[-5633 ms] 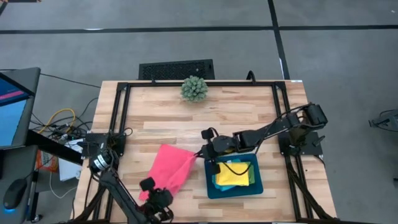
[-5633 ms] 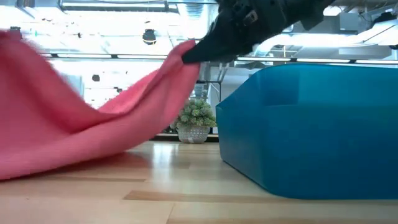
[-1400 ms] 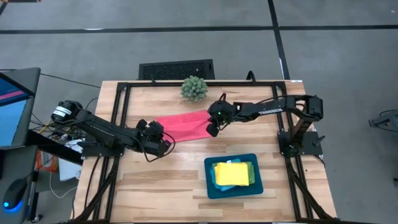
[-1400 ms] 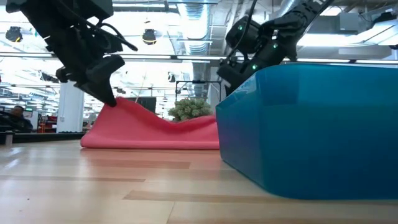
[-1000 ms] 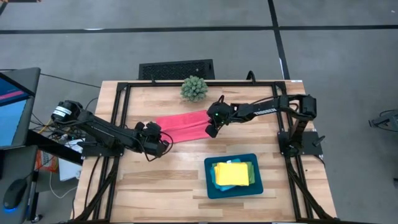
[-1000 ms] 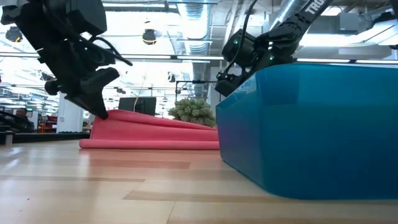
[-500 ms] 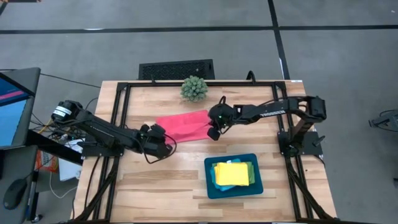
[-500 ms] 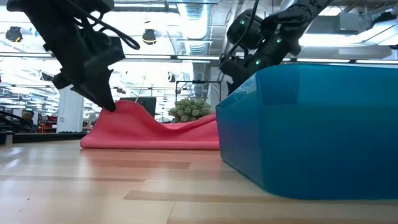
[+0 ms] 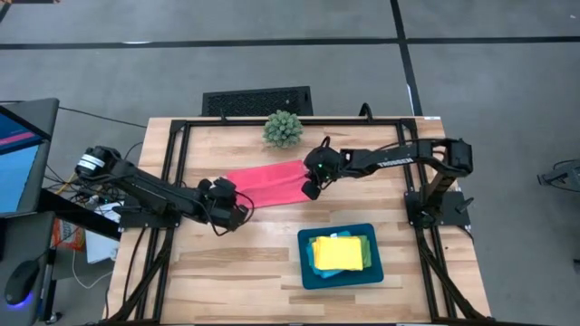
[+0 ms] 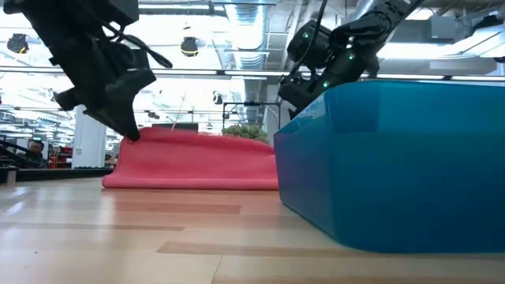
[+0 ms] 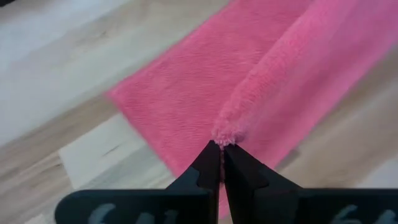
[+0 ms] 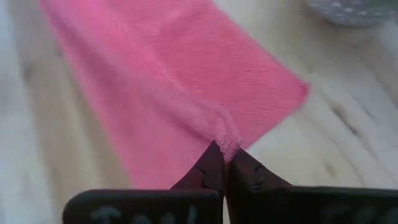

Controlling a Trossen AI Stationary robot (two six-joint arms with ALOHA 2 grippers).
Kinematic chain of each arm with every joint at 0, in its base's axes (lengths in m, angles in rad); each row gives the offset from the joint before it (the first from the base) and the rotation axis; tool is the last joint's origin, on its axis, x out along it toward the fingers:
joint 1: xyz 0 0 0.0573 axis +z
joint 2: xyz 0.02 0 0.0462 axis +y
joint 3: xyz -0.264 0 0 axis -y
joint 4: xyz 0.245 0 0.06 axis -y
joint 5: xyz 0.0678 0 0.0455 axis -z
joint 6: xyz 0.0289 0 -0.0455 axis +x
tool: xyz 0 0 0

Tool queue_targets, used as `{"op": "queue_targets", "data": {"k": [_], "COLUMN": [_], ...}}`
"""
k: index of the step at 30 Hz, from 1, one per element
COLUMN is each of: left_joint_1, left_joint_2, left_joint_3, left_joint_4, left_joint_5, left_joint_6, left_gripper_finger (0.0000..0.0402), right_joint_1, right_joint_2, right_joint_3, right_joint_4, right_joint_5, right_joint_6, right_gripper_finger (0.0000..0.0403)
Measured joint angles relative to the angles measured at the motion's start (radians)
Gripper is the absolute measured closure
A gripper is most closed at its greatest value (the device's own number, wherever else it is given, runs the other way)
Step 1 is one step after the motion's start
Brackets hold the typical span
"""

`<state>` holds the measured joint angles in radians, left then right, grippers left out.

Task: Fold microfiber towels
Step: Fold the pink microfiber towel

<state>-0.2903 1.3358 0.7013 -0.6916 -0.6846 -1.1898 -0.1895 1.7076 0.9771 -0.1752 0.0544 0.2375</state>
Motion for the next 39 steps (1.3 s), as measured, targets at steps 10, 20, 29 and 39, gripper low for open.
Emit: {"op": "queue_targets", "data": {"k": [10,20,29,39], "left_joint_1": [0.030,0.037,0.037,0.037], "left_joint_2": [0.043,0.039,0.039,0.046], "left_joint_3": [-0.043,-0.043,-0.043,-0.043], "left_joint_4": [0.020,0.013,0.009,-0.011], "left_joint_5": [0.048,0.023,-0.007,-0.037], "left_joint_6": [-0.032,-0.023,-0.038,-0.061], "left_gripper_finger": [0.0401,0.0401,0.0401,0.0340], "right_joint_1": [-0.056,-0.079,-0.088,-0.100], "right_joint_2": [0.057,0.102,0.102,0.102], "right_joint_3": [0.001,0.000,0.000,0.000], "right_joint_4": [0.118,0.140,0.161,0.161], "right_joint_5": [-0.065,-0.079,-0.079,-0.053], "right_joint_6": [0.000,0.000,-0.025,-0.022], "right_gripper_finger": [0.0381,0.0376,0.0368,0.0310]}}
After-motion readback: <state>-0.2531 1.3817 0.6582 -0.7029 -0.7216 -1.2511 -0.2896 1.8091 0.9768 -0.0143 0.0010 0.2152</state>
